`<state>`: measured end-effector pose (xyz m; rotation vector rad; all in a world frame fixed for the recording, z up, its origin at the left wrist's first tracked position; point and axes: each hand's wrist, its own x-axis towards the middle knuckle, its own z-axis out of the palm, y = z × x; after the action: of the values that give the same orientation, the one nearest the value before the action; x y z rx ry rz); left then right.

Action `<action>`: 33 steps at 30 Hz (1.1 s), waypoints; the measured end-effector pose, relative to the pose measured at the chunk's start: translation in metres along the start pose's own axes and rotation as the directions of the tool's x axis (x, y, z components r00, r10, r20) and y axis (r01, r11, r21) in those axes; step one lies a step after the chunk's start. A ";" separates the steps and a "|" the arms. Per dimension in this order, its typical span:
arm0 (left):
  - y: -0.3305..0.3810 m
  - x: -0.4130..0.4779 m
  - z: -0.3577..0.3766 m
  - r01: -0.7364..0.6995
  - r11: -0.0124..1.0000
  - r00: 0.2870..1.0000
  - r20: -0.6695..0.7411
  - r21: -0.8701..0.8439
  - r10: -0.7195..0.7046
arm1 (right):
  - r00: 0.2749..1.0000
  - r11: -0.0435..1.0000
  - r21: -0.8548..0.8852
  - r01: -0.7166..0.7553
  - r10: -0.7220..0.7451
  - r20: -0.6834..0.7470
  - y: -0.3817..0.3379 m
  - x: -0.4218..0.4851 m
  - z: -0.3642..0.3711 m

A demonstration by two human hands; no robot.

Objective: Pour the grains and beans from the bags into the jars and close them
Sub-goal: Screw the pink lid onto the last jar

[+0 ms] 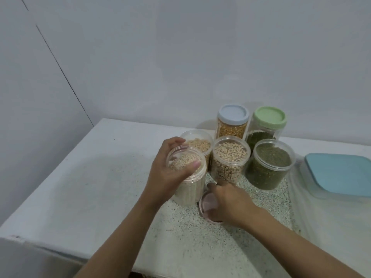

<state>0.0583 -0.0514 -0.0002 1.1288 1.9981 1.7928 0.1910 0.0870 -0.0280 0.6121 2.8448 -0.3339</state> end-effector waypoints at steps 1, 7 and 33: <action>-0.004 -0.002 0.003 -0.025 0.999 0.999 -0.024 -0.042 0.025 | 1.000 1.000 -0.008 -0.012 0.011 -0.015 -0.001 -0.001 -0.001; -0.023 -0.005 0.005 -0.078 0.991 0.996 -0.045 -0.109 0.073 | 0.960 0.987 0.158 -0.006 0.050 -0.276 -0.007 -0.009 -0.018; -0.077 -0.010 0.020 -0.081 0.951 0.995 -0.084 -0.298 0.058 | 0.724 0.779 0.185 0.599 -0.428 -0.541 -0.056 0.037 -0.070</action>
<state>0.0474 -0.0398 -0.0787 1.0610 1.6624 2.1150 0.1232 0.0691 0.0391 -0.1322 3.4328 -0.9208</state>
